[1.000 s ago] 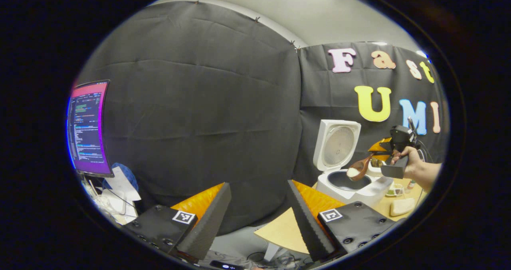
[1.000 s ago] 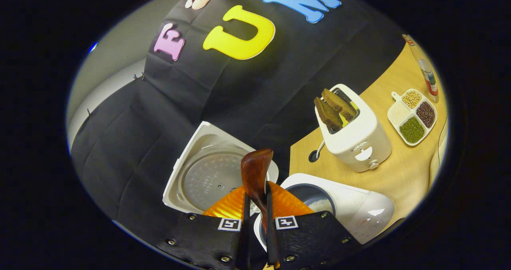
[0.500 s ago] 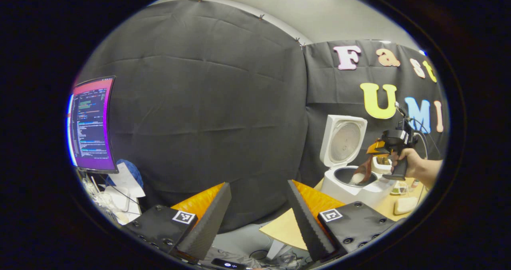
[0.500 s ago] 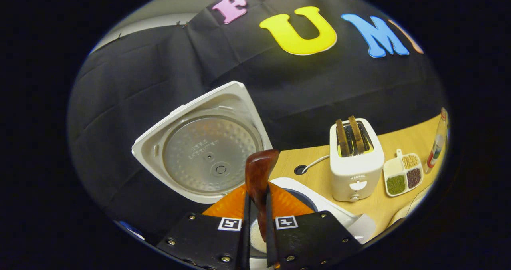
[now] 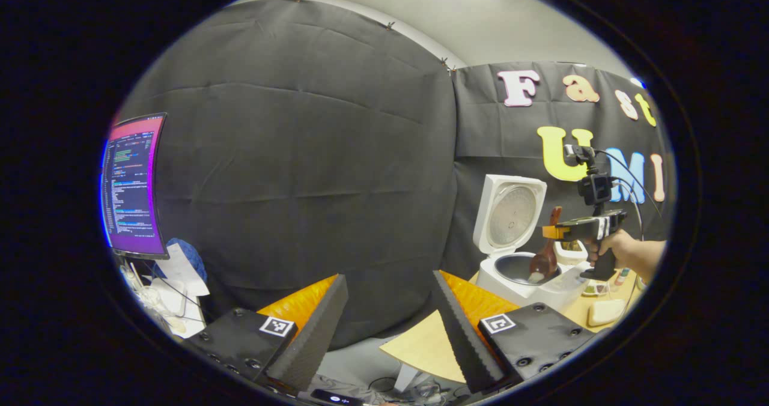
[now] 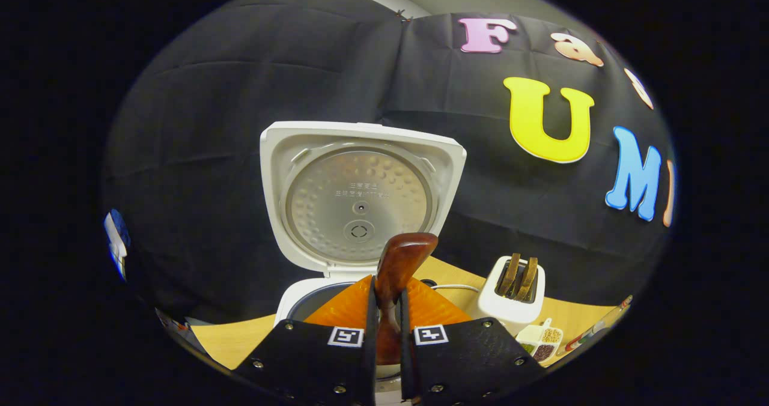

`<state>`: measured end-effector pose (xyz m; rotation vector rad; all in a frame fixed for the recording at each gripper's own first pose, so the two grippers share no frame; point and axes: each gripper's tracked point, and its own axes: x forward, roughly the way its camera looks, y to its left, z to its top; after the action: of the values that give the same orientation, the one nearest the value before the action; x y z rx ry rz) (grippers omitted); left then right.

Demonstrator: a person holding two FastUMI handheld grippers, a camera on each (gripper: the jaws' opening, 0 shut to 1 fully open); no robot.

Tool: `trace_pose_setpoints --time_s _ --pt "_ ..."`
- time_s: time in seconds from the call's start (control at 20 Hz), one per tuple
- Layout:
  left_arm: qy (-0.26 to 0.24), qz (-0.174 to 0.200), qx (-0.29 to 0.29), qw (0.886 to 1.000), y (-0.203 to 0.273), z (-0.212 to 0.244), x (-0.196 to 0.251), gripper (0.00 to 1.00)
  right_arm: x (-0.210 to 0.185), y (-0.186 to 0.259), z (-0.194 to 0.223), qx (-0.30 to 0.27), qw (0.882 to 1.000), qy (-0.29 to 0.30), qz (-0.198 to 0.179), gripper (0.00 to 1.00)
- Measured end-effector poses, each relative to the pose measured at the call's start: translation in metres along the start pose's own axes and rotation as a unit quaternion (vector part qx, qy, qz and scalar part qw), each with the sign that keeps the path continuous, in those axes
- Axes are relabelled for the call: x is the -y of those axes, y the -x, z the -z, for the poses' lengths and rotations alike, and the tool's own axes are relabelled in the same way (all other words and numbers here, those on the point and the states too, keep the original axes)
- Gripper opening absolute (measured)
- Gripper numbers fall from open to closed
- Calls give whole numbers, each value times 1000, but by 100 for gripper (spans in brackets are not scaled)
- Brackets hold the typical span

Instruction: Close the left gripper, press the button to open the rice cooker; take a wooden spoon from the chopstick holder with the right hand, scoop a spoonful of rice and pour it into the rice cooker, then put the wooden spoon back into the chopstick holder.

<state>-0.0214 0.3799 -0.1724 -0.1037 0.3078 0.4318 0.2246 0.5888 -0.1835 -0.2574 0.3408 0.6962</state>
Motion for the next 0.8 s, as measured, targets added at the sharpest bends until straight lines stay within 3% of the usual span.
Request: trace_pose_setpoints --time_s 0.1,0.2,0.25,0.45,0.6,0.8 --pt "1 3 1 1000 1 0 4 97 4 2 3 0 999 31 9 16" --pt "2 5 2 1000 3 0 7 98 3 2 11 -9 1000 16 1 17" --pt "1 5 3 1000 3 0 6 94 4 2 13 -13 1000 -3 -2 17" --pt "5 6 3 1000 4 -3 5 97 9 6 1 -10 993 -114 -18 17" --pt "4 11 6 1000 4 -6 9 97 17 10 -9 -4 977 -209 -33 17" --pt "-1 24 14 1000 3 -14 22 97 32 23 -24 6 939 -338 -55 16"
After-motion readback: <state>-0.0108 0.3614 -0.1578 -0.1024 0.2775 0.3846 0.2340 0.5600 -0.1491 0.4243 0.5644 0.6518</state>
